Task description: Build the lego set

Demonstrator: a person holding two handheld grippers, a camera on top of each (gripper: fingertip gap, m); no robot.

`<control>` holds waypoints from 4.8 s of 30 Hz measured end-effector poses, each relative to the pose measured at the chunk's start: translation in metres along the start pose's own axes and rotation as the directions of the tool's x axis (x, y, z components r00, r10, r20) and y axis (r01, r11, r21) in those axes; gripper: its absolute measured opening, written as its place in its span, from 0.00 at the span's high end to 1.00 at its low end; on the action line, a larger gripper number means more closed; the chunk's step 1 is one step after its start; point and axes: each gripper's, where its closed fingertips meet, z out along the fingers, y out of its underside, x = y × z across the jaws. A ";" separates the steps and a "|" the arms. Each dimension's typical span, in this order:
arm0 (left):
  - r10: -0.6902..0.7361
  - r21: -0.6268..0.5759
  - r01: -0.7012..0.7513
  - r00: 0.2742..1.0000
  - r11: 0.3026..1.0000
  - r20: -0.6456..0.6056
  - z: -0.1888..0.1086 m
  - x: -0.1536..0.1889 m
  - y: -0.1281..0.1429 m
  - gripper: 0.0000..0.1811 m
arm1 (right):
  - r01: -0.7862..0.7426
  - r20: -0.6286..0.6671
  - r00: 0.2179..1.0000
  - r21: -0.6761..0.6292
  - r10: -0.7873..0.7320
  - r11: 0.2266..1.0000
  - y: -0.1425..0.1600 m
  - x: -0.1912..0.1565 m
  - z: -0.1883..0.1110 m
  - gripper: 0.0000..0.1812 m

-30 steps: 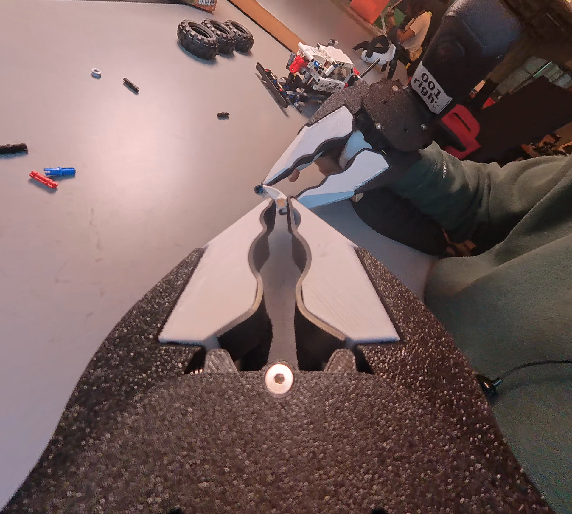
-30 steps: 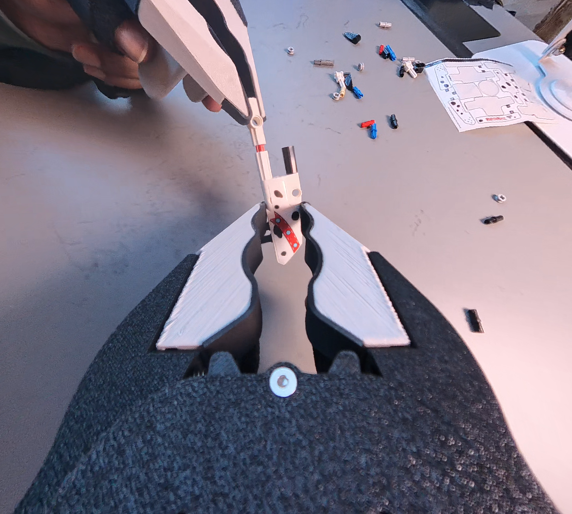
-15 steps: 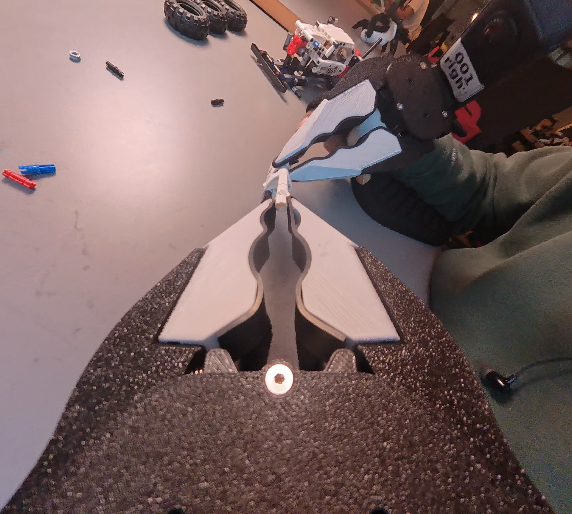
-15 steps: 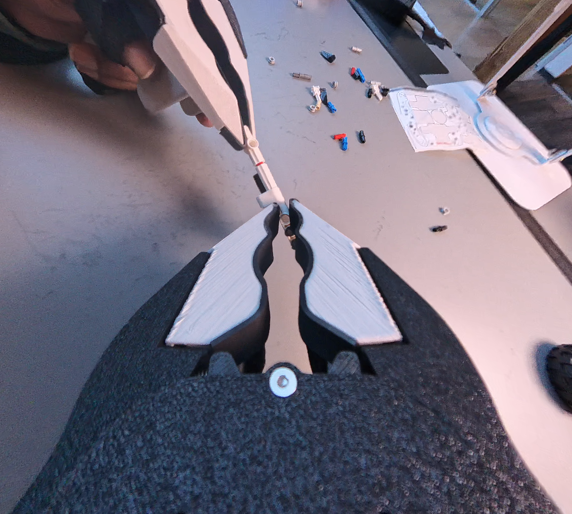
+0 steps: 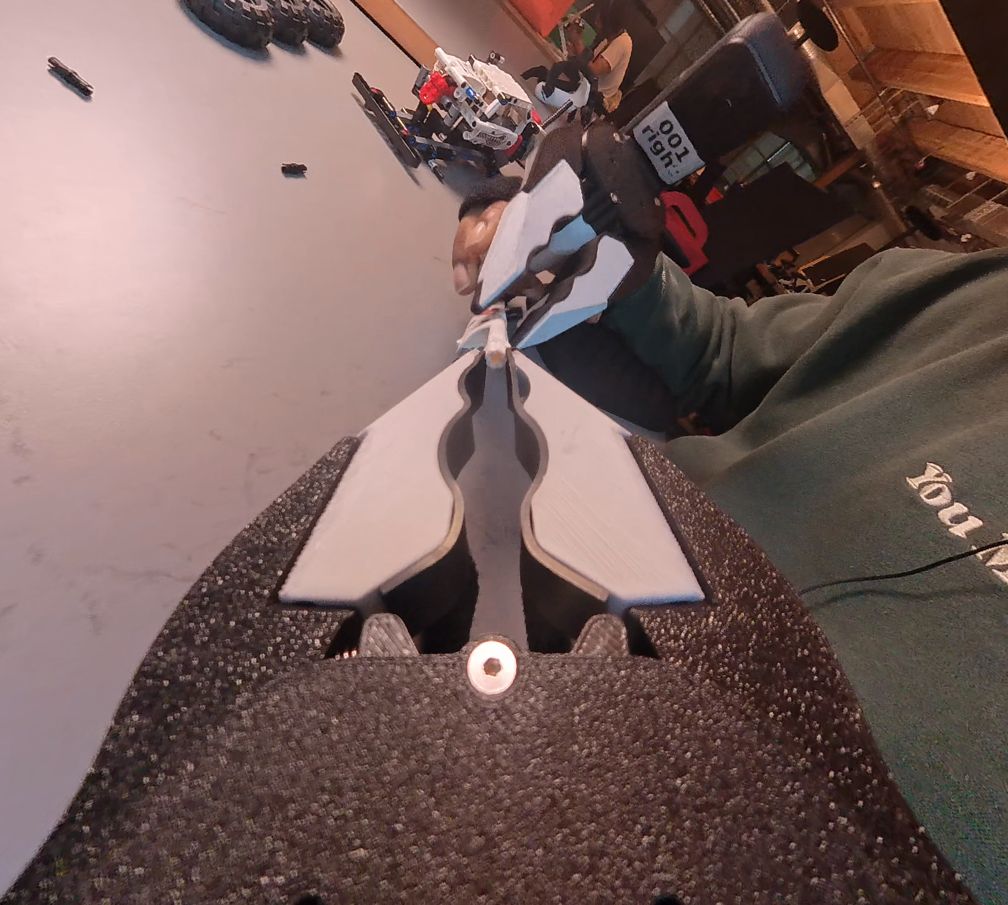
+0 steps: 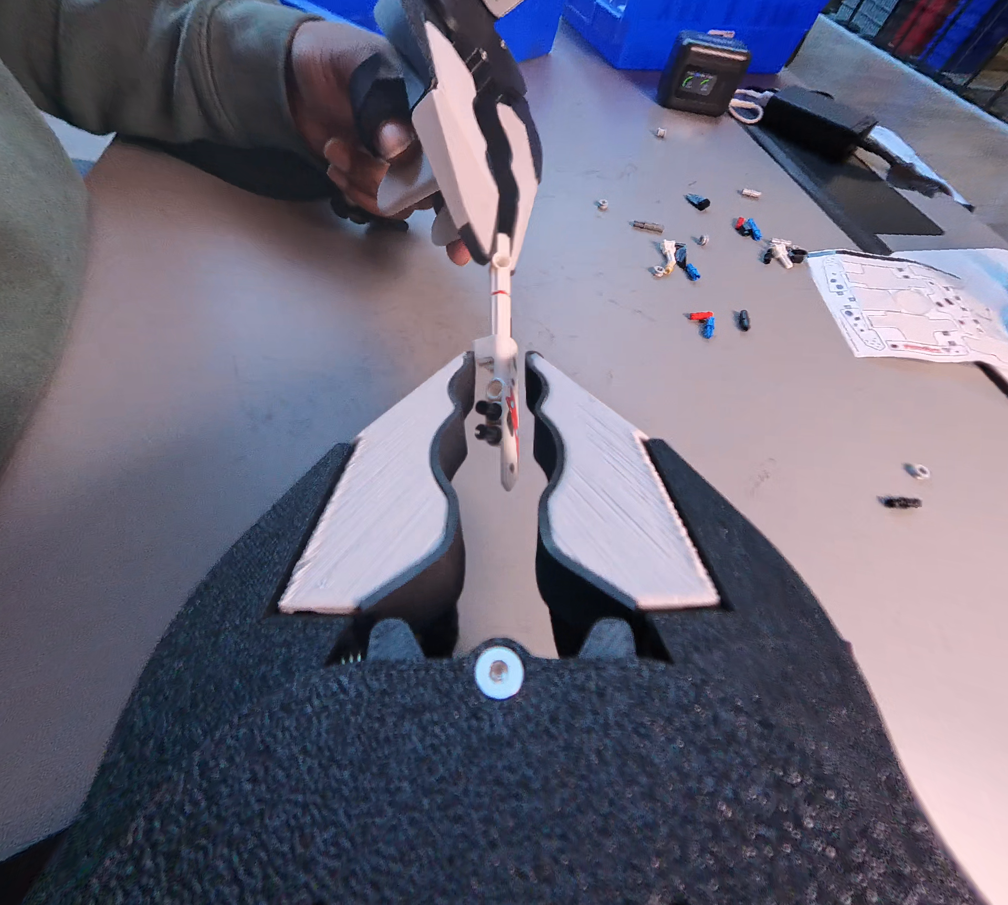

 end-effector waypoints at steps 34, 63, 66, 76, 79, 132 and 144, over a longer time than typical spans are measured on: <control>0.432 -0.318 -0.345 0.863 0.883 0.262 -0.028 -0.056 0.019 0.81 | -0.011 -0.074 0.997 -0.249 -0.007 0.969 0.027 0.000 0.024 0.85; 0.460 -0.183 -0.473 0.881 0.862 -0.111 -0.011 0.000 0.009 0.91 | -0.060 0.001 0.998 0.103 0.061 0.993 -0.023 -0.007 0.018 0.95; 0.465 -0.175 -0.476 0.879 0.862 -0.102 -0.009 0.003 0.008 0.91 | -0.111 0.038 0.994 0.135 0.106 0.985 -0.029 -0.008 0.014 0.96; 0.420 -0.285 -0.436 0.900 0.854 -0.117 0.005 -0.004 0.029 0.91 | -0.078 0.077 0.994 0.071 0.073 0.994 -0.024 -0.014 0.013 0.97; 0.453 -0.268 -0.458 0.888 0.848 -0.085 0.004 -0.005 0.026 0.88 | -0.100 0.088 0.991 0.038 0.096 0.994 -0.016 -0.012 0.012 0.97; 0.429 -0.358 -0.415 0.902 0.837 -0.041 -0.002 -0.025 0.028 0.80 | -0.447 0.104 0.873 -0.222 0.476 0.867 0.031 -0.007 0.023 0.96; 0.422 -0.431 -0.436 0.897 0.790 -0.134 0.002 -0.009 0.055 0.88 | -0.346 0.183 0.914 -0.113 0.362 0.931 0.009 -0.019 0.019 0.96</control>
